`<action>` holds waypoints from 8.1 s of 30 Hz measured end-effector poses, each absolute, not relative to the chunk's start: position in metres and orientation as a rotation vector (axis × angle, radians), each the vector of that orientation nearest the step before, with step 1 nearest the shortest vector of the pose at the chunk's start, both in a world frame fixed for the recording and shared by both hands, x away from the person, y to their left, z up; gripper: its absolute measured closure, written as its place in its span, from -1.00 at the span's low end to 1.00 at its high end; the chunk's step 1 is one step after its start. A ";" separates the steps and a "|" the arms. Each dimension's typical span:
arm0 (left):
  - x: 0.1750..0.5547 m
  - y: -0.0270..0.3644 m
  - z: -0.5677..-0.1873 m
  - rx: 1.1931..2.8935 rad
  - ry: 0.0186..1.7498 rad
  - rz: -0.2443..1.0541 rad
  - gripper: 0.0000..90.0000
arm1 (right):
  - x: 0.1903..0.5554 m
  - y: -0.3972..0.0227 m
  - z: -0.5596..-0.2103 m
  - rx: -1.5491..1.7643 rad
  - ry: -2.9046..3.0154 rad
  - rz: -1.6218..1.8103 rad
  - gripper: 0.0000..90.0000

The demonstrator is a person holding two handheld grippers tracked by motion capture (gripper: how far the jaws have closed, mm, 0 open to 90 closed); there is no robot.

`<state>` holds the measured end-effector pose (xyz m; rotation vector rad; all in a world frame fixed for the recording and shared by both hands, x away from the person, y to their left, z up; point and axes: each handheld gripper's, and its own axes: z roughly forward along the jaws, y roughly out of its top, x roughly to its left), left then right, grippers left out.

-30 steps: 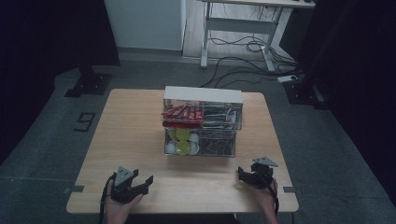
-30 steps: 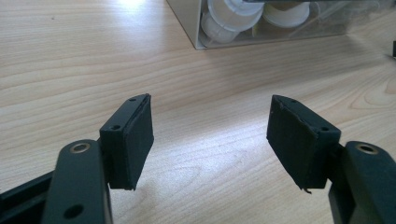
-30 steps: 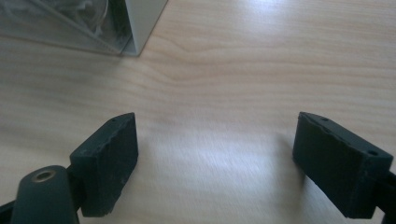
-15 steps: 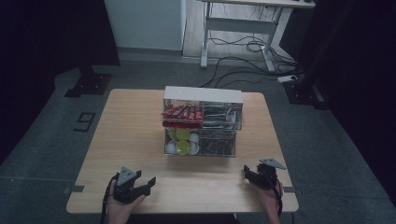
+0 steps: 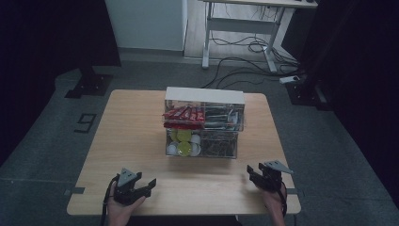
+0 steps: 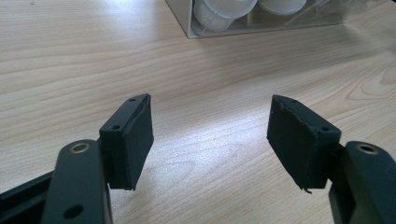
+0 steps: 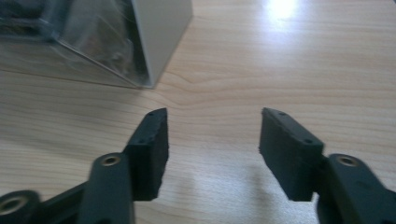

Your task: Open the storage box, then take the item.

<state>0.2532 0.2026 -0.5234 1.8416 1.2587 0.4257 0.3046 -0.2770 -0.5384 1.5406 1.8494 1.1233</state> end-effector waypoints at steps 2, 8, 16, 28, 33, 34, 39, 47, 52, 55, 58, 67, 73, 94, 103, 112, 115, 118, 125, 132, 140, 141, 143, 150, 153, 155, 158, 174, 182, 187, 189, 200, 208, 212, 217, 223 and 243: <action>0.253 0.203 -0.523 1.840 1.259 0.426 -0.30 | 0.303 -0.277 -0.536 1.524 1.873 1.165 0.13; 0.253 0.202 -0.523 1.840 1.258 0.428 -0.30 | 0.298 -0.275 -0.527 1.477 1.901 1.199 0.30; 0.254 0.203 -0.524 1.843 1.264 0.425 -0.30 | 0.290 -0.272 -0.511 1.413 1.883 1.239 0.57; 0.255 0.201 -0.527 1.855 1.271 0.417 -0.31 | 0.285 -0.265 -0.501 1.367 1.866 1.306 0.96; 0.257 0.202 -0.528 1.850 1.276 0.394 -0.32 | 0.289 -0.253 -0.500 1.330 1.928 1.338 0.98; 0.256 0.203 -0.528 1.855 1.277 0.405 -0.32 | 0.290 -0.251 -0.500 1.326 1.941 1.342 0.98; 0.257 0.205 -0.529 1.852 1.288 0.421 -0.32 | 0.294 -0.243 -0.500 1.326 1.970 1.380 0.98; 0.256 0.205 -0.523 1.854 1.279 0.431 -0.32 | 0.302 -0.226 -0.497 1.271 2.021 1.383 0.98; 0.257 0.208 -0.525 1.862 1.291 0.419 -0.33 | 0.309 -0.216 -0.491 1.232 2.033 1.384 0.98; 0.258 0.210 -0.525 1.850 1.293 0.397 -0.32 | 0.311 -0.211 -0.489 1.228 2.034 1.391 0.98; 0.258 0.211 -0.524 1.835 1.294 0.378 -0.32 | 0.315 -0.207 -0.484 1.228 2.028 1.411 0.98; 0.259 0.213 -0.526 1.834 1.301 0.354 -0.32 | 0.330 -0.189 -0.482 1.197 2.062 1.438 0.98; 0.259 0.209 -0.528 1.846 1.295 0.343 -0.33 | 0.331 -0.184 -0.491 1.208 2.098 1.439 0.98; 0.259 0.207 -0.531 1.872 1.297 0.339 -0.33 | 0.327 -0.178 -0.512 1.220 2.196 1.407 0.98; 0.260 0.206 -0.532 1.877 1.303 0.342 -0.33 | 0.328 -0.182 -0.514 1.238 2.183 1.403 0.98; 0.260 0.206 -0.532 1.880 1.304 0.346 -0.33 | 0.325 -0.184 -0.509 1.232 2.173 1.411 0.98; 0.260 0.206 -0.532 1.882 1.307 0.347 -0.33 | 0.325 -0.184 -0.509 1.230 2.172 1.410 0.98; 0.260 0.206 -0.532 1.881 1.308 0.347 -0.33 | 0.324 -0.183 -0.508 1.222 2.157 1.402 0.98; 0.260 0.206 -0.534 1.887 1.315 0.348 -0.33 | 0.320 -0.193 -0.498 1.232 2.079 1.450 0.98; 0.260 0.206 -0.534 1.873 1.317 0.365 -0.32 | 0.318 -0.194 -0.488 1.213 2.057 1.479 0.98; 0.260 0.205 -0.535 1.880 1.319 0.365 -0.32 | 0.325 -0.194 -0.482 1.219 2.033 1.501 0.98; 0.261 0.206 -0.535 1.877 1.322 0.367 -0.32 | 0.326 -0.195 -0.481 1.219 2.028 1.508 0.98; 0.261 0.207 -0.534 1.876 1.326 0.366 -0.32 | 0.327 -0.195 -0.480 1.220 2.022 1.518 0.98; 0.261 0.208 -0.535 1.877 1.331 0.368 -0.32 | 0.331 -0.195 -0.480 1.225 2.024 1.522 0.98; 0.262 0.208 -0.535 1.873 1.331 0.366 -0.32 | 0.332 -0.196 -0.478 1.224 2.016 1.524 0.98; 0.262 0.208 -0.535 1.873 1.331 0.363 -0.32 | 0.332 -0.197 -0.476 1.226 2.006 1.530 0.98; 0.262 0.209 -0.535 1.873 1.331 0.364 -0.32 | 0.334 -0.198 -0.472 1.220 1.995 1.538 0.98; 0.261 0.210 -0.534 1.865 1.335 0.375 -0.32 | 0.354 -0.194 -0.463 1.215 1.966 1.577 0.98; 0.261 0.206 -0.535 1.878 1.328 0.372 -0.32 | 0.358 -0.199 -0.457 1.218 1.913 1.619 0.98; 0.260 0.206 -0.535 1.877 1.329 0.376 -0.32 | 0.359 -0.197 -0.457 1.214 1.917 1.615 0.98; 0.260 0.205 -0.535 1.878 1.329 0.378 -0.32 | 0.359 -0.197 -0.457 1.215 1.918 1.620 0.98; 0.256 0.192 -0.533 1.920 1.299 0.442 -0.33 | 0.357 -0.198 -0.457 1.215 1.924 1.635 0.96; 0.260 0.180 -0.528 1.932 1.274 0.435 -0.33 | 0.356 -0.202 -0.458 1.221 1.918 1.651 0.96; 0.264 0.174 -0.519 1.907 1.261 0.447 -0.33 | 0.357 -0.204 -0.459 1.223 1.919 1.656 0.96; 0.270 0.168 -0.509 1.888 1.242 0.456 -0.33 | 0.357 -0.205 -0.459 1.225 1.919 1.654 0.96; 0.282 0.160 -0.500 1.883 1.232 0.460 -0.33 | 0.357 -0.207 -0.458 1.228 1.920 1.659 0.97; 0.301 0.147 -0.479 1.866 1.215 0.473 -0.32 | 0.358 -0.209 -0.458 1.231 1.925 1.675 0.97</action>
